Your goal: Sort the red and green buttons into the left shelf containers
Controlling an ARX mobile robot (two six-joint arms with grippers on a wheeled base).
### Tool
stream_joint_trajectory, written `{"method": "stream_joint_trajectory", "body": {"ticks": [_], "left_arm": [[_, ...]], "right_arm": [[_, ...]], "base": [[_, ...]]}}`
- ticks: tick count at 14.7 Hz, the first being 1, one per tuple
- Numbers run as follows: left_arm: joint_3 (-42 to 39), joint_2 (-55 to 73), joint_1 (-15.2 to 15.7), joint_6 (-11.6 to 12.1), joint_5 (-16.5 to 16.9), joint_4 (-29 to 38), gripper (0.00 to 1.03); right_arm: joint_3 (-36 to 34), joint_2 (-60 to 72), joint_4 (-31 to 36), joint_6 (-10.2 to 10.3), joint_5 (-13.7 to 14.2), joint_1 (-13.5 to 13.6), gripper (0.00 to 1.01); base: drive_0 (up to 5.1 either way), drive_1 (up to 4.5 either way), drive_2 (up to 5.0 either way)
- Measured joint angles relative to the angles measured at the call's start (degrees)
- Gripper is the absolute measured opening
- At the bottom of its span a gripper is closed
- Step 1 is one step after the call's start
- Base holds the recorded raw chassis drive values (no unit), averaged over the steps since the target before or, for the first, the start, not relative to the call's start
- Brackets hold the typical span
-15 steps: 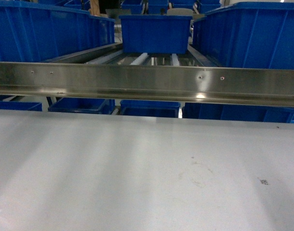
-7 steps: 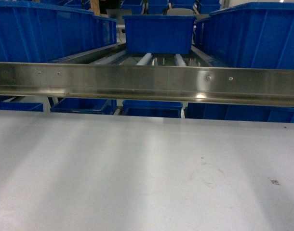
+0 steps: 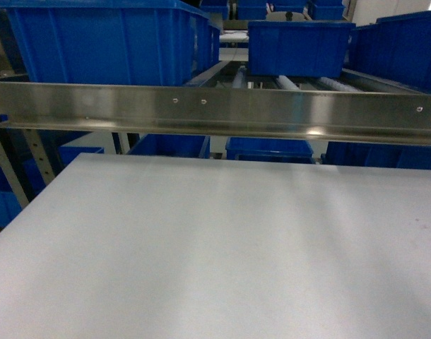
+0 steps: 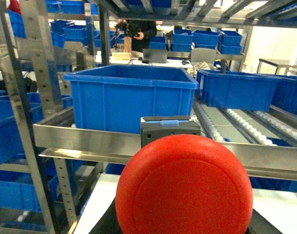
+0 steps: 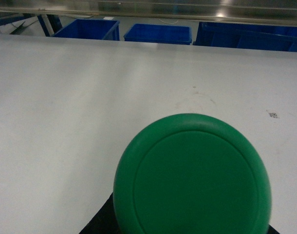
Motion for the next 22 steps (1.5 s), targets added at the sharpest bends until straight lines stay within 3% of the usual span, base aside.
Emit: {"method": "stream_joint_trajectory", "body": {"ticks": [22], "left_arm": [[0.0, 0.0, 0.0, 0.0, 0.02, 0.02, 0.24]], "right_arm": [[0.0, 0.07, -0.02, 0.0, 0.0, 0.0, 0.27]], "base": [[-5.0, 2.46, 2.5]]}}
